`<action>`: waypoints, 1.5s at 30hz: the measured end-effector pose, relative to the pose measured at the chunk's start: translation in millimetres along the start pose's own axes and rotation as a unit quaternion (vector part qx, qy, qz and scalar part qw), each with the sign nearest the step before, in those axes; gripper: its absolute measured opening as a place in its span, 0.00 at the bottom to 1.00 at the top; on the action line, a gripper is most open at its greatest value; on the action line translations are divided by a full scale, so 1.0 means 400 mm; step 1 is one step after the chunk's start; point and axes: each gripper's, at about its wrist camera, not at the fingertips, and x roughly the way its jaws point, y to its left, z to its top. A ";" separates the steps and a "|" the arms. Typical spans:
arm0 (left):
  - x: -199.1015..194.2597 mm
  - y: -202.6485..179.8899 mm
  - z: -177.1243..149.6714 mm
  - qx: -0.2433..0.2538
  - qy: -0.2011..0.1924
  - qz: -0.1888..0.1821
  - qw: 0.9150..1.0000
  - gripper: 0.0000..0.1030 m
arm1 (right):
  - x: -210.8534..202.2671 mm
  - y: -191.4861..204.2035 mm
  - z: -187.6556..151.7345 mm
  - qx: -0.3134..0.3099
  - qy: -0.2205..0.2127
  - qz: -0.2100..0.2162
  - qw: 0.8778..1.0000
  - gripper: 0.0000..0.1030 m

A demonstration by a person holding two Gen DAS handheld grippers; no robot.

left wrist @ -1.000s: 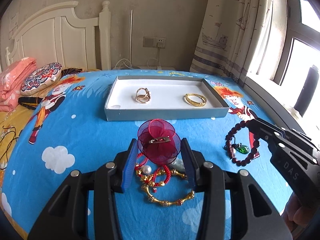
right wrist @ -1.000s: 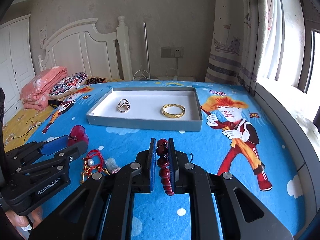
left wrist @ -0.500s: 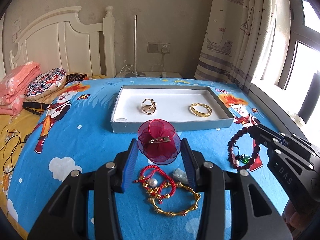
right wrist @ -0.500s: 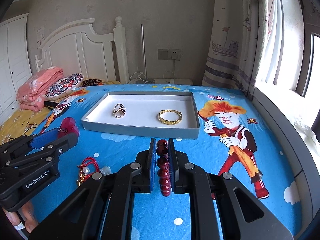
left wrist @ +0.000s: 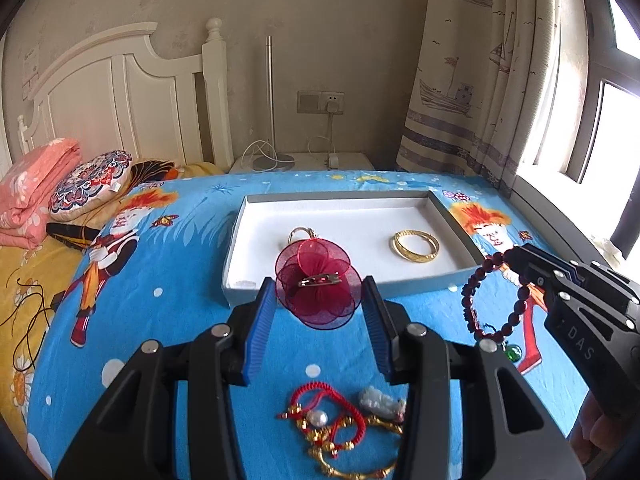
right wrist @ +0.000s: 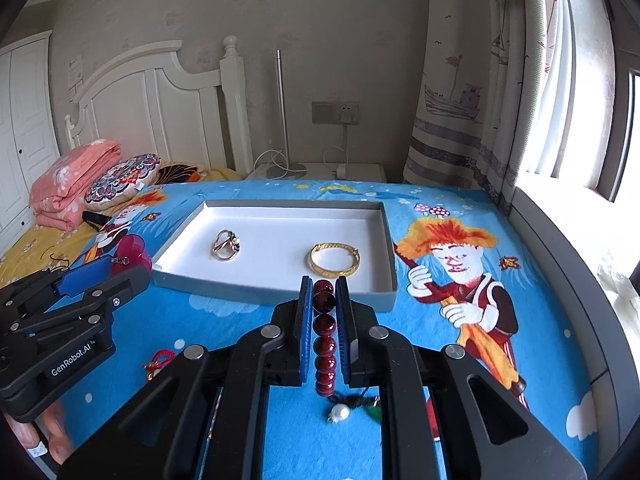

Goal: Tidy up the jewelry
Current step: 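Lift and carry the brooch with the left tool while the right tool carries the bead bracelet to the tray, then open the left tool dropping the brooch while the right tool releases the bead bracelet onto the bangle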

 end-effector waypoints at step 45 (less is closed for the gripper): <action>0.514 0.011 0.161 -0.010 0.109 0.007 0.994 0.57 | 0.483 -0.062 0.153 0.020 0.083 -0.056 0.995 0.14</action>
